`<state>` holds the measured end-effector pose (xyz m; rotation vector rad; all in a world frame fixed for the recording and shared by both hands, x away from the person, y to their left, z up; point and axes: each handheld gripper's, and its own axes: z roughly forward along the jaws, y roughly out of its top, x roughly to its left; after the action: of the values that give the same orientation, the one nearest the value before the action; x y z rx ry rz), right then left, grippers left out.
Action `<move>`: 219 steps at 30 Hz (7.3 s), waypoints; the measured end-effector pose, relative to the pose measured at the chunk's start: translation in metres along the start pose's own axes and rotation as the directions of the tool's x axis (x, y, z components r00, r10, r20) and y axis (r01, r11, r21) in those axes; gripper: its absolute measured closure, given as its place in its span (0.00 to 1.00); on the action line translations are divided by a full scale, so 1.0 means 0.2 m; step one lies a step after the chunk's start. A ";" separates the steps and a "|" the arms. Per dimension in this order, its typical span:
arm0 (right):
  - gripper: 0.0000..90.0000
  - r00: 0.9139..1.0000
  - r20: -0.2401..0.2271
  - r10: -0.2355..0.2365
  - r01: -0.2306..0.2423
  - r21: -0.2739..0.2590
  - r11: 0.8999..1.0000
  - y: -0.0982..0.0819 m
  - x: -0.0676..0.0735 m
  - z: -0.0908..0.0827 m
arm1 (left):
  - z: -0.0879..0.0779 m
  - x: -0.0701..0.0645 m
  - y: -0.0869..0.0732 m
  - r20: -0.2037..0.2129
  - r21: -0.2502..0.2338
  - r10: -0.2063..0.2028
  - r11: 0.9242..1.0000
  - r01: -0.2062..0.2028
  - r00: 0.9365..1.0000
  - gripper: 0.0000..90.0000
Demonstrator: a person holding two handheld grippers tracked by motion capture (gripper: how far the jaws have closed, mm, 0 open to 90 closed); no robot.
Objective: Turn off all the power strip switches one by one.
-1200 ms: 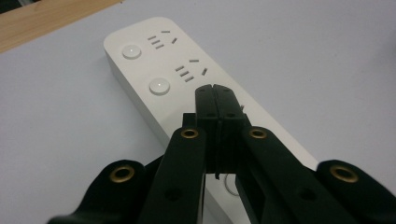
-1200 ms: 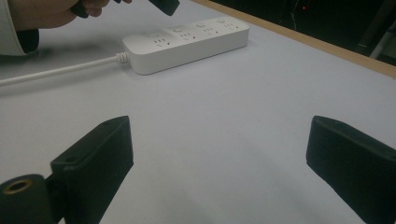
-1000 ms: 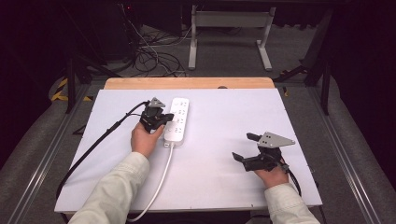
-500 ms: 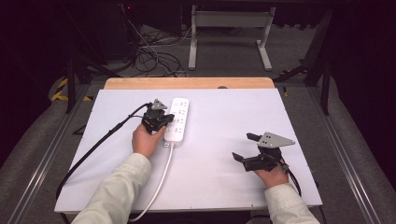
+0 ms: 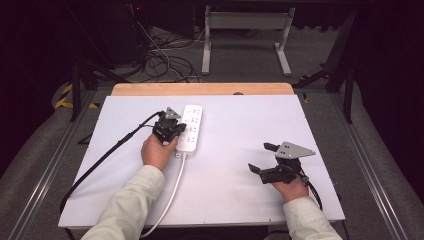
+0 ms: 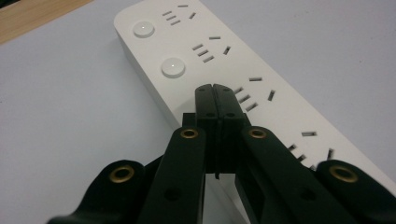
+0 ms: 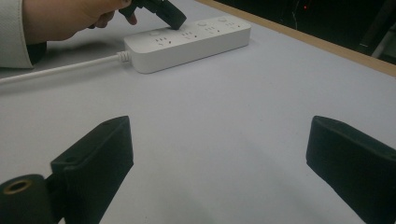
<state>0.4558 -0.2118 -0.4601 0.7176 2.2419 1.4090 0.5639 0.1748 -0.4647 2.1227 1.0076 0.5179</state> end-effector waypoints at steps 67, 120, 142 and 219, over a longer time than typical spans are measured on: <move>0.09 1.000 -0.001 0.021 -0.021 -0.001 1.000 -0.02 0.00 -0.02 | 0.15 0.13 0.15 0.055 0.021 -0.043 0.999 0.041 0.998 1.00; 0.09 1.000 -0.002 0.027 -0.027 -0.006 1.000 -0.03 0.00 -0.04 | -0.02 0.14 0.31 0.010 -0.098 -0.044 0.994 0.045 0.999 1.00; 0.09 0.999 -0.003 0.043 -0.043 0.006 0.999 -0.04 -0.01 -0.02 | 0.19 0.27 0.30 -0.033 -0.056 -0.056 0.997 0.054 0.998 1.00; 0.09 0.999 -0.008 0.044 -0.044 0.009 0.999 -0.04 0.00 -0.03 | 0.27 0.17 0.25 -0.076 0.022 0.011 1.000 -0.009 0.997 1.00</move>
<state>0.4498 -0.2196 -0.4654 0.7692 2.2530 1.4263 0.6428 0.1552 -0.4608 2.1426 1.0497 0.5986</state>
